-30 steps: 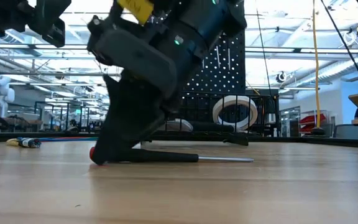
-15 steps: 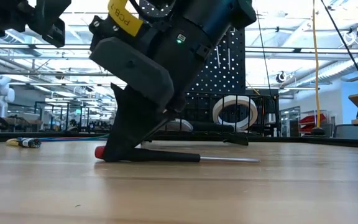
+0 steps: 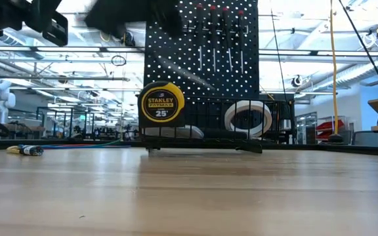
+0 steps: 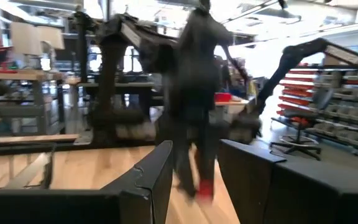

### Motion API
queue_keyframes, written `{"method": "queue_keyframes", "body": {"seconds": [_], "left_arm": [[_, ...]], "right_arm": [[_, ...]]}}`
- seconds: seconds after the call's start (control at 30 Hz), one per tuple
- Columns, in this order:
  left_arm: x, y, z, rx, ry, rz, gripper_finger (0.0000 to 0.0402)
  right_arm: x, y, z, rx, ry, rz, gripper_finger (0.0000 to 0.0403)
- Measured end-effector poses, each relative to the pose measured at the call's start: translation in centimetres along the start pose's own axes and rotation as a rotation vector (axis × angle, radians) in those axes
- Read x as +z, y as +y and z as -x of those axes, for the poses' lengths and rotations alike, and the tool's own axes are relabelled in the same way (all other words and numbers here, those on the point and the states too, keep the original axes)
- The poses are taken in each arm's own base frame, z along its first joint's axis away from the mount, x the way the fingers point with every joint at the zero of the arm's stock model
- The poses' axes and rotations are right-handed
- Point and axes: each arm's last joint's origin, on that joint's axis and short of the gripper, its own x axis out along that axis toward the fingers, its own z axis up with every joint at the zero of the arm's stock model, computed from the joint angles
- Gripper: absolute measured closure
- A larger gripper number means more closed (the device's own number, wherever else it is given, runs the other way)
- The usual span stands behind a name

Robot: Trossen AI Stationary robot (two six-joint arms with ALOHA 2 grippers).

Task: Hang tools onto peg board
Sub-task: Hang the black screwdriver onto the pegboard

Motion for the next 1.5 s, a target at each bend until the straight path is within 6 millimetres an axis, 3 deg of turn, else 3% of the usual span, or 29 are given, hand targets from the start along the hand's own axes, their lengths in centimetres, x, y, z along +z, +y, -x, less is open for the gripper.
{"method": "queue_keyframes", "body": {"seconds": [0.13, 0.37, 0.6, 1.5], "left_arm": [[0.1, -0.1, 0.0, -0.049, -0.01, 0.001, 0.0267], [0.7, -0.4, 0.1, -0.136, -0.076, 0.002, 0.0285], [0.9, -0.4, 0.1, -0.126, -0.094, -0.024, 0.0392], [0.5, -0.3, -0.6, -0.077, -0.08, -0.028, 0.0401]], "right_arm": [[3.5, 0.1, 1.2, 0.057, -0.274, 0.005, 0.0368], [5.2, -1.5, 0.8, 0.083, -0.427, 0.014, 0.0368], [5.2, -2.1, 0.1, 0.075, -0.452, 0.007, 0.0368], [4.8, -3.1, -0.8, 0.053, -0.409, -0.002, 0.0368]]}}
